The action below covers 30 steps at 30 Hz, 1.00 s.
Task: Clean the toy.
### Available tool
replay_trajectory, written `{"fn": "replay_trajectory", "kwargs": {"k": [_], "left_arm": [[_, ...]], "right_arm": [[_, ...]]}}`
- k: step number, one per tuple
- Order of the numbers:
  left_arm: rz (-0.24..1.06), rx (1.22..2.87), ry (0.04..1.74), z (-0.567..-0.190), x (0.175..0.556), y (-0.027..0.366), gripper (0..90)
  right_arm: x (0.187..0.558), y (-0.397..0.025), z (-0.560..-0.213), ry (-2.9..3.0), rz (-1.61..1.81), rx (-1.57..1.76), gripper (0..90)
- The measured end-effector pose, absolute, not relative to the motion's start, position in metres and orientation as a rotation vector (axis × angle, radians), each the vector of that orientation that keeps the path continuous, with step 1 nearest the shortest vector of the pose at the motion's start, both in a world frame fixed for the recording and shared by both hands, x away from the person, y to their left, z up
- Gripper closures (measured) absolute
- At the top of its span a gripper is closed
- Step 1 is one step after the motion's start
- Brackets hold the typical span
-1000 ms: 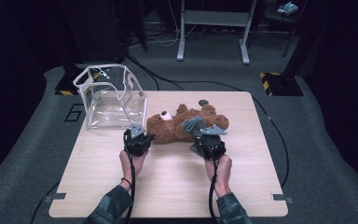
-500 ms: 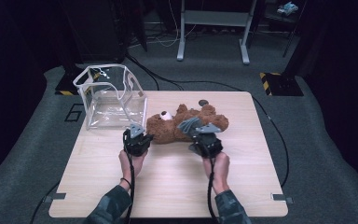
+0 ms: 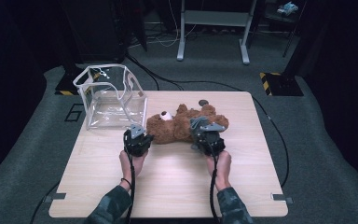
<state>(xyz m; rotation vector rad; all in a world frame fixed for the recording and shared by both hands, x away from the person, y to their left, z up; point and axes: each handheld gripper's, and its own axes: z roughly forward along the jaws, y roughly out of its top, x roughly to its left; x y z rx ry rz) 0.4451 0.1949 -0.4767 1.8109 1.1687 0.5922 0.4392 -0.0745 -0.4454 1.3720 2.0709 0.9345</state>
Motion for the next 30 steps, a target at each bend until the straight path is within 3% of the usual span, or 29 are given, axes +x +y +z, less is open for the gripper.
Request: {"fn": "replay_trajectory", "kwargs": {"k": [7,19,26,30], "left_arm": [[0.59,1.811,1.167,-0.477,0.446,0.196,87.4],[0.6,1.813,1.179,-0.477,0.446,0.198,83.5],[0.638,1.783,1.176,-0.467,0.433,0.194,42.9],[0.676,1.807,1.081,-0.457,0.423,0.178,33.9]], "right_arm": [[0.444,-0.044,-0.448,2.133,0.901,1.299,71.5],[0.449,-0.126,-0.44,1.918,0.797,1.473,71.5],[0.429,-0.147,-0.435,1.884,0.844,1.497,71.4],[0.417,-0.154,-0.437,1.883,0.884,1.515,71.4]]}}
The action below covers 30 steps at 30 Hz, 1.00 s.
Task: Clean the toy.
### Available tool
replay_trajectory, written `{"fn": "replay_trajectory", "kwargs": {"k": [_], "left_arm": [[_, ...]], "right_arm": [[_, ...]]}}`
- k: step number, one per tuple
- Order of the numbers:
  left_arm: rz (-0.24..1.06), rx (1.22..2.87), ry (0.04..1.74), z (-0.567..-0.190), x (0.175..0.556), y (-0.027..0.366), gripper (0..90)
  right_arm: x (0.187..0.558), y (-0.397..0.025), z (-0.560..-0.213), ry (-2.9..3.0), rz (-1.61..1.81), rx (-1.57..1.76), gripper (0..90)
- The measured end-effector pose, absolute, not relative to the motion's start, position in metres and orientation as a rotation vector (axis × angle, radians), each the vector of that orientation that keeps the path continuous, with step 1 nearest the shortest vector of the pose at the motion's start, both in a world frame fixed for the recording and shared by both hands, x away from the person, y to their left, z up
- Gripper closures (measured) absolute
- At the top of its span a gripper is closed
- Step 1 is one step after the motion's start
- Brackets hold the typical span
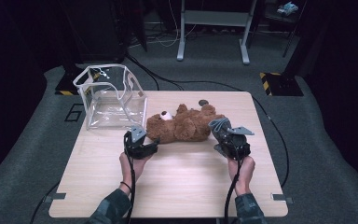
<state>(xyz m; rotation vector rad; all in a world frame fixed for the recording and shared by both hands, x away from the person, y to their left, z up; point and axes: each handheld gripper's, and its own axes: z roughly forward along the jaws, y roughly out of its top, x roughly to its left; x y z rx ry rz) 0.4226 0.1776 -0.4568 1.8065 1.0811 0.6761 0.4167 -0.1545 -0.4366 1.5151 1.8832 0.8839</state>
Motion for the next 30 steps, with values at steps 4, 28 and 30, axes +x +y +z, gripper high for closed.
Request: {"fn": "replay_trajectory", "kwargs": {"k": [4,28,30], "left_arm": [[0.679,1.827,1.015,-0.451,0.419,0.156,28.6],[0.724,1.92,0.995,-0.449,0.465,0.058,61.3],[0.711,1.919,0.989,-0.448,0.466,0.062,67.9]], "right_arm": [[0.41,-0.158,-0.441,1.9,0.893,1.522,71.4],[0.406,-0.171,-0.462,1.934,0.888,1.563,71.4],[0.406,-0.171,-0.462,1.932,0.89,1.564,71.4]]}}
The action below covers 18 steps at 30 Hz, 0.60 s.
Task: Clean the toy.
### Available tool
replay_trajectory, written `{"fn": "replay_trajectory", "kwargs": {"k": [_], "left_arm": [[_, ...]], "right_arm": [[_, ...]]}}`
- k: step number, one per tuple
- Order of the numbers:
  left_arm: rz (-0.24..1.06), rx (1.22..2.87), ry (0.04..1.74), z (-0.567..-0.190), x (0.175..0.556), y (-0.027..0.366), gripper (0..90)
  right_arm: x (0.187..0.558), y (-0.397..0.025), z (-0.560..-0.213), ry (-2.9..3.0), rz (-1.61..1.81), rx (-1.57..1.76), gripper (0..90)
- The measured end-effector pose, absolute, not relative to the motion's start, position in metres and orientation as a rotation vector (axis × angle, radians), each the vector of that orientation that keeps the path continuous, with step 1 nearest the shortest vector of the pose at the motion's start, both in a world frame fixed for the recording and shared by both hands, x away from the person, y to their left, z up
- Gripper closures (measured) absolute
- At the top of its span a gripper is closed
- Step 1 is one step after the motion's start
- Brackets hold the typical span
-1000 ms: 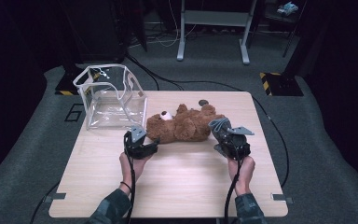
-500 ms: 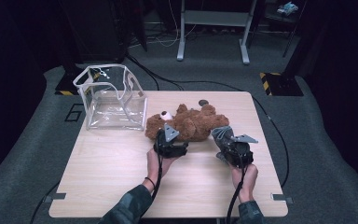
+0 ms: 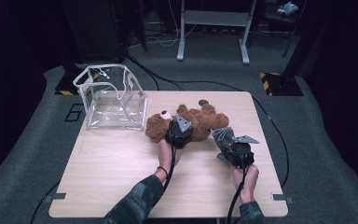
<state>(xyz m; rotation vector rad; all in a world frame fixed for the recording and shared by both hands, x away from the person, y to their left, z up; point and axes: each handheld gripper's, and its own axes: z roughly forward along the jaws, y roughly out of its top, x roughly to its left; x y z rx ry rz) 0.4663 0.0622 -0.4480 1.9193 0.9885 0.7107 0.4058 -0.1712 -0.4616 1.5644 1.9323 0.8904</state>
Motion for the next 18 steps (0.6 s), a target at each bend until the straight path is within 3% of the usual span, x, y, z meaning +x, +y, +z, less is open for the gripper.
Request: {"fn": "replay_trajectory", "kwargs": {"k": [7,18], "left_arm": [[0.686,1.895,0.948,-0.442,0.466,0.072,77.4],[0.663,1.798,0.865,-0.415,0.463,0.082,81.0]], "right_arm": [[0.404,-0.169,-0.46,1.928,0.902,1.565,71.4],[0.404,-0.168,-0.452,1.922,0.913,1.542,71.4]]}}
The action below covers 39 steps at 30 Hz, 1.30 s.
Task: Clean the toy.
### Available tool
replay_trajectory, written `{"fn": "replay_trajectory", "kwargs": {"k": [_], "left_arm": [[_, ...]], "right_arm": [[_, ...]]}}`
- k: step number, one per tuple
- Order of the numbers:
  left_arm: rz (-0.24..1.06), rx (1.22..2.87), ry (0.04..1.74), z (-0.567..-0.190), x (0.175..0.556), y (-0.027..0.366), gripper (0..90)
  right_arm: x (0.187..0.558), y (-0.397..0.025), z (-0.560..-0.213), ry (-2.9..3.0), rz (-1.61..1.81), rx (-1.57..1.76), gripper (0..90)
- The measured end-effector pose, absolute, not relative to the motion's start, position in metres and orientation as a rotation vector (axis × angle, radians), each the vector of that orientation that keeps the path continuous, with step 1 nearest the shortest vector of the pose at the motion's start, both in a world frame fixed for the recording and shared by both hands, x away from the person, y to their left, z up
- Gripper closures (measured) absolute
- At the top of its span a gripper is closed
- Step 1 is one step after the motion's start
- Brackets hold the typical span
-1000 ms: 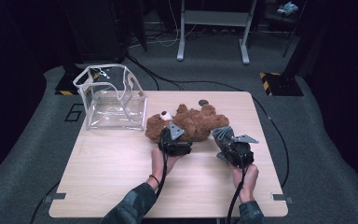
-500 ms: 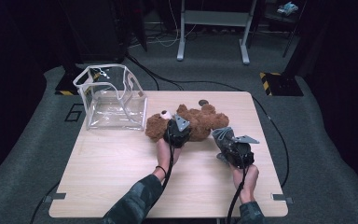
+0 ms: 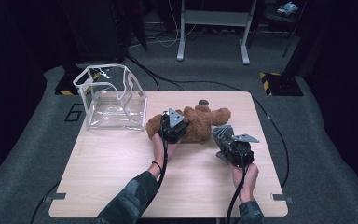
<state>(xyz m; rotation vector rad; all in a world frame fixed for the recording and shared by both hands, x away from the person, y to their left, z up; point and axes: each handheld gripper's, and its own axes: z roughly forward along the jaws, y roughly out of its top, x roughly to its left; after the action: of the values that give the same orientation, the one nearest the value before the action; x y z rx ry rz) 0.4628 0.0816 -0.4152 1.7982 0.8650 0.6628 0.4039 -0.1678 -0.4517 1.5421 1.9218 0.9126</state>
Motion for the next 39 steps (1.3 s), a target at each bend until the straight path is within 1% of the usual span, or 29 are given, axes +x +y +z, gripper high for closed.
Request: {"fn": "replay_trajectory", "kwargs": {"k": [4,8,12,15,17,20,22,25,28,30,34,36,39], "left_arm": [[0.661,1.783,0.83,-0.403,0.456,0.081,81.3],[0.632,1.762,0.808,-0.389,0.446,0.081,81.3],[0.59,1.724,0.798,-0.378,0.432,0.084,81.2],[0.548,1.727,0.78,-0.376,0.423,0.088,81.1],[0.525,1.732,0.787,-0.38,0.42,0.09,80.9],[0.513,1.761,0.822,-0.397,0.422,0.094,80.5],[0.499,1.771,0.857,-0.409,0.426,0.099,80.2],[0.509,1.772,0.899,-0.417,0.43,0.108,78.4],[0.524,1.779,0.927,-0.42,0.433,0.117,72.9],[0.547,1.783,0.941,-0.42,0.432,0.124,65.1],[0.616,1.781,0.959,-0.416,0.425,0.135,46.3],[0.64,1.774,0.966,-0.415,0.42,0.145,39.5],[0.665,1.775,0.993,-0.417,0.414,0.156,33.1]], "right_arm": [[0.401,-0.169,-0.446,1.91,0.928,1.537,71.4],[0.397,-0.167,-0.438,1.895,0.95,1.519,71.4],[0.388,-0.163,-0.422,1.878,0.981,1.49,71.4],[0.382,-0.158,-0.409,1.866,0.998,1.462,71.4],[0.377,-0.152,-0.399,1.863,1.003,1.432,71.3],[0.379,-0.142,-0.39,1.872,0.998,1.402,71.3],[0.389,-0.132,-0.389,1.904,0.985,1.396,71.3],[0.413,-0.117,-0.399,1.968,0.934,1.42,71.3],[0.432,-0.104,-0.413,2.018,0.873,1.446,71.3],[0.438,-0.096,-0.419,2.02,0.85,1.464,71.3],[0.442,-0.09,-0.424,2.029,0.829,1.453,71.4],[0.442,-0.091,-0.425,2.034,0.817,1.46,71.4],[0.443,-0.095,-0.428,2.029,0.816,1.484,71.4]]}}
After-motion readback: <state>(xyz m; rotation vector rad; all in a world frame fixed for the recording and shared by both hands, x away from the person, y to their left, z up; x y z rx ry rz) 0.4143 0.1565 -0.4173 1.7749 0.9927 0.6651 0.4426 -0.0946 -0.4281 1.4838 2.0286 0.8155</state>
